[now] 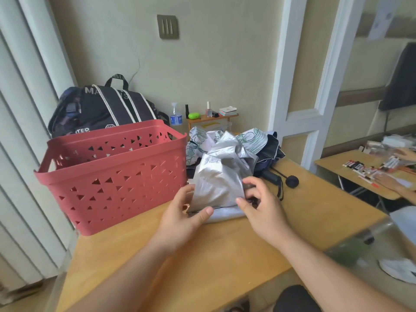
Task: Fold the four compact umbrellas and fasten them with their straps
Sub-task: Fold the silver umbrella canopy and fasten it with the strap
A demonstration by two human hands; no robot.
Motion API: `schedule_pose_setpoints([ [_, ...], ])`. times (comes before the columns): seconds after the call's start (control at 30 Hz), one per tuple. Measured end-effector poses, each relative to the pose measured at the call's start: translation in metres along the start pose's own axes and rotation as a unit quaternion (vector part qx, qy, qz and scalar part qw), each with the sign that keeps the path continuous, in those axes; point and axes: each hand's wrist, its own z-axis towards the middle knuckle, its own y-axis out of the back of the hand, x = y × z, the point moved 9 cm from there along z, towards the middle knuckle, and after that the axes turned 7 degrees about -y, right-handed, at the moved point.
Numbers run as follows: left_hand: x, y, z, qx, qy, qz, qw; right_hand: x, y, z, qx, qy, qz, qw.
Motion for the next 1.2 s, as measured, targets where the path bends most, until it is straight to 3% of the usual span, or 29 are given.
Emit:
schedule_pose_setpoints([
  [0.1,-0.01,0.001,-0.009,-0.004,0.009,-0.061,0.998,0.01,0.0,-0.023,0.003,0.051,-0.083,0.995],
  [0.2,-0.015,-0.003,-0.026,0.023,0.034,-0.084,0.996,-0.003,-0.009,-0.047,0.089,-0.019,-0.108,0.99],
  [0.27,-0.013,-0.007,-0.039,0.052,0.051,-0.06,0.996,-0.01,-0.005,-0.061,0.105,-0.079,-0.098,0.986],
  [0.43,-0.008,-0.017,-0.072,0.033,0.119,-0.099,0.987,-0.003,0.005,-0.076,0.041,-0.082,-0.025,0.995],
  [0.53,-0.012,-0.024,-0.079,0.037,0.095,-0.117,0.988,-0.001,-0.004,-0.084,0.033,-0.057,-0.054,0.996],
  [0.67,-0.003,-0.014,-0.078,-0.023,0.081,-0.103,0.991,0.003,-0.005,-0.091,-0.01,0.03,-0.091,0.995],
  [0.73,-0.004,-0.014,-0.078,-0.02,0.063,-0.101,0.993,-0.007,0.001,-0.091,-0.013,0.005,-0.058,0.998],
  [0.83,-0.013,-0.023,-0.079,0.02,0.025,-0.077,0.996,-0.023,0.002,-0.088,0.01,-0.053,-0.004,0.999],
  [1.0,-0.016,-0.029,-0.081,0.073,-0.018,-0.055,0.996,-0.021,-0.003,-0.09,0.021,-0.033,-0.026,0.999],
  [1.2,-0.025,-0.022,-0.08,0.022,-0.052,0.15,0.987,-0.01,-0.01,-0.092,0.031,0.016,-0.091,0.995],
])
